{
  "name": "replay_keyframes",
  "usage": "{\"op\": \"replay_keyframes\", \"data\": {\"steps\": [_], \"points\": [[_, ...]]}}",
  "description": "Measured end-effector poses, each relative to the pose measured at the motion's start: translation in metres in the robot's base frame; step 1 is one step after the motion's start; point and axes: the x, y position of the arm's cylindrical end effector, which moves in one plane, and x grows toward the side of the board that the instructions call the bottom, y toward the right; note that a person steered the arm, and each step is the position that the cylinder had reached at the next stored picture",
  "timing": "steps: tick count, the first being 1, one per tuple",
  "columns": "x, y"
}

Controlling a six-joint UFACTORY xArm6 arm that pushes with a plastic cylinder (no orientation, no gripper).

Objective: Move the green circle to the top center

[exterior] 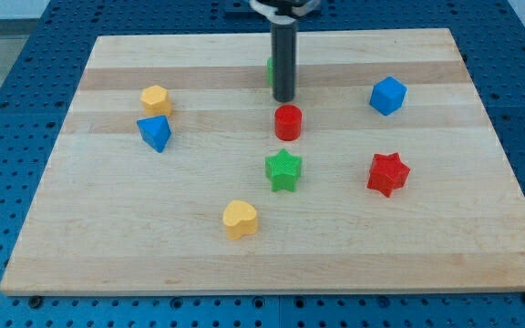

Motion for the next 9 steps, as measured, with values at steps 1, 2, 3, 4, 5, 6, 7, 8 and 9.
{"op": "replay_keyframes", "data": {"steps": [1,2,3,4,5,6,7,8,9], "points": [[-0.010,0.009],[-0.022,-0.016],[-0.025,-0.031],[-0.036,-0.031],[-0.055,-0.030],[-0.074,-0.030],[-0.089,-0.030],[-0.096,-0.029],[-0.097,-0.029]]}}
